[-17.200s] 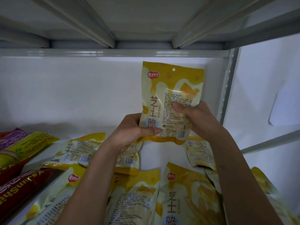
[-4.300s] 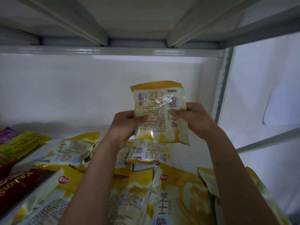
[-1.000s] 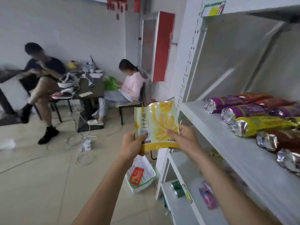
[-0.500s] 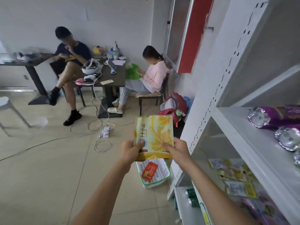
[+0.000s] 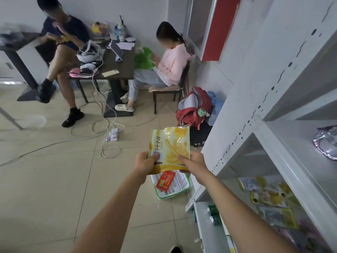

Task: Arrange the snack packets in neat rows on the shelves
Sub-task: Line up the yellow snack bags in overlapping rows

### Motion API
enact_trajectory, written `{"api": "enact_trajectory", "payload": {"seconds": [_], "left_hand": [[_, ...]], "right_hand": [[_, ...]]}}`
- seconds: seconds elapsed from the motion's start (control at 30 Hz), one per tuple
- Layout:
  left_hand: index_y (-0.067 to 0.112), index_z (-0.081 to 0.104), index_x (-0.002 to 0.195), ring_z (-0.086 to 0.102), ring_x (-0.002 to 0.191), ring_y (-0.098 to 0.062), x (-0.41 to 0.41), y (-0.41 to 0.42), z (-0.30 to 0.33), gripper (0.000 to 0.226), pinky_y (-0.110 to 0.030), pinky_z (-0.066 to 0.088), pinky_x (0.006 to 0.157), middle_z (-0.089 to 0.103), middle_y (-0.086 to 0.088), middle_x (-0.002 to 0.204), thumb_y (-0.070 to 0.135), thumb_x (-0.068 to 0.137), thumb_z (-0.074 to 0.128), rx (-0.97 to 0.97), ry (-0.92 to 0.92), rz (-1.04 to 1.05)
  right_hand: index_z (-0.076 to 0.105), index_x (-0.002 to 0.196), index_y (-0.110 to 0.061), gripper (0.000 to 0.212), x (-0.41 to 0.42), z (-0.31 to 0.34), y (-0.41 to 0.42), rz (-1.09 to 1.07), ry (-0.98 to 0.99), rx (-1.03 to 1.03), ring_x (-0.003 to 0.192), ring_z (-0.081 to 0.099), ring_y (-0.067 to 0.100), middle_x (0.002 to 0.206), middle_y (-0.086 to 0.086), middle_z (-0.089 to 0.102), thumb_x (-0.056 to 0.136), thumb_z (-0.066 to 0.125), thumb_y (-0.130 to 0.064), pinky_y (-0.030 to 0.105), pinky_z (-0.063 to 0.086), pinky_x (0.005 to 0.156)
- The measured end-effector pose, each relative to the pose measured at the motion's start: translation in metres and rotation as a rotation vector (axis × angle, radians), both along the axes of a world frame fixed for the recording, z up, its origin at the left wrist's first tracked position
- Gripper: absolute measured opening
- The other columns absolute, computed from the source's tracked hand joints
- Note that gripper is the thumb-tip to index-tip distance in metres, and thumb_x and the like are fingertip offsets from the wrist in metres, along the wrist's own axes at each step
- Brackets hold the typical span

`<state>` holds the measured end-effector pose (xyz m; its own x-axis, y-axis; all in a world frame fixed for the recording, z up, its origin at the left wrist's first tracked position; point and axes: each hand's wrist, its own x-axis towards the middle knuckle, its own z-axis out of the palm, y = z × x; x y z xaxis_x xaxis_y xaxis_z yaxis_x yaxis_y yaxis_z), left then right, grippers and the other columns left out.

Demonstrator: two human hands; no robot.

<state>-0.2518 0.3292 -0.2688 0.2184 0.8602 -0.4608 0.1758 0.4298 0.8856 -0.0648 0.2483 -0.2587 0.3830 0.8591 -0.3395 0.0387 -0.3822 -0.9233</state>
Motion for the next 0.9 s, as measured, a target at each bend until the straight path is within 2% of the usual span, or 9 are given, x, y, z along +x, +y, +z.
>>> {"api": "enact_trajectory", "payload": {"seconds": [0.07, 0.2, 0.37, 0.47, 0.6, 0.73, 0.83, 0.9], "left_hand": [[0.006, 0.074, 0.095, 0.073, 0.071, -0.022, 0.009, 0.010, -0.005, 0.012, -0.046, 0.065, 0.079, 0.076, -0.009, 0.081, 0.013, 0.101, 0.067, -0.013, 0.017, 0.029], [0.010, 0.072, 0.091, 0.071, 0.065, -0.016, 0.018, 0.029, -0.019, 0.013, -0.030, 0.061, 0.058, 0.074, -0.006, 0.078, 0.014, 0.102, 0.066, -0.045, 0.058, 0.055], [0.007, 0.072, 0.099, 0.070, 0.066, -0.015, 0.020, 0.059, -0.045, 0.011, -0.023, 0.055, 0.052, 0.074, -0.005, 0.081, 0.014, 0.103, 0.066, -0.107, 0.106, 0.067], [0.003, 0.073, 0.104, 0.072, 0.068, -0.018, 0.025, 0.083, -0.059, 0.013, -0.030, 0.061, 0.063, 0.075, -0.007, 0.083, 0.013, 0.103, 0.066, -0.125, 0.095, 0.032], [0.003, 0.074, 0.106, 0.075, 0.076, -0.023, 0.042, 0.116, -0.073, 0.015, -0.039, 0.063, 0.078, 0.078, -0.010, 0.090, 0.014, 0.102, 0.066, -0.137, 0.086, -0.007], [0.008, 0.074, 0.102, 0.074, 0.072, -0.020, 0.063, 0.135, -0.081, 0.010, -0.033, 0.061, 0.069, 0.077, -0.006, 0.086, 0.014, 0.102, 0.066, -0.167, 0.084, -0.039], [0.007, 0.075, 0.102, 0.075, 0.074, -0.023, 0.080, 0.155, -0.088, 0.010, -0.040, 0.064, 0.076, 0.078, -0.008, 0.087, 0.014, 0.101, 0.067, -0.207, 0.078, -0.024], [0.009, 0.074, 0.101, 0.074, 0.071, -0.020, 0.089, 0.167, -0.091, 0.008, -0.038, 0.063, 0.074, 0.078, -0.005, 0.084, 0.014, 0.102, 0.067, -0.222, 0.076, -0.002]], "right_hand": [[0.075, 0.106, -0.015, 0.013, 0.009, -0.008, 0.014, 0.004, 0.015, -0.034, 0.089, 0.078, 0.024, 0.094, 0.001, 0.081, 0.096, 0.076, -0.024, 0.051, 0.064, 0.084], [0.072, 0.110, -0.015, 0.019, 0.019, -0.026, 0.039, 0.037, 0.049, -0.106, 0.088, 0.078, 0.022, 0.099, 0.005, 0.080, 0.096, 0.075, -0.028, 0.045, 0.065, 0.081], [0.073, 0.107, -0.020, 0.019, 0.026, -0.052, 0.071, 0.063, 0.102, -0.266, 0.092, 0.077, 0.020, 0.100, 0.001, 0.080, 0.092, 0.080, -0.028, 0.042, 0.065, 0.079], [0.071, 0.112, -0.015, 0.018, 0.031, -0.060, 0.092, 0.032, 0.177, -0.315, 0.093, 0.076, 0.020, 0.108, 0.007, 0.078, 0.095, 0.077, -0.019, 0.030, 0.060, 0.066], [0.067, 0.119, -0.010, 0.021, 0.042, -0.070, 0.117, -0.035, 0.223, -0.330, 0.091, 0.074, 0.019, 0.112, 0.010, 0.075, 0.099, 0.071, -0.015, 0.026, 0.059, 0.060], [0.065, 0.122, -0.009, 0.025, 0.060, -0.083, 0.134, -0.055, 0.219, -0.377, 0.091, 0.073, 0.017, 0.108, 0.006, 0.075, 0.100, 0.071, -0.019, 0.026, 0.059, 0.060], [0.067, 0.113, -0.012, 0.014, 0.076, -0.090, 0.150, -0.060, 0.247, -0.392, 0.089, 0.072, 0.016, 0.103, 0.003, 0.075, 0.101, 0.069, -0.018, 0.028, 0.062, 0.066], [0.067, 0.113, -0.013, 0.013, 0.085, -0.094, 0.165, -0.066, 0.274, -0.392, 0.089, 0.072, 0.017, 0.104, 0.004, 0.075, 0.101, 0.069, -0.018, 0.029, 0.063, 0.067]]}}
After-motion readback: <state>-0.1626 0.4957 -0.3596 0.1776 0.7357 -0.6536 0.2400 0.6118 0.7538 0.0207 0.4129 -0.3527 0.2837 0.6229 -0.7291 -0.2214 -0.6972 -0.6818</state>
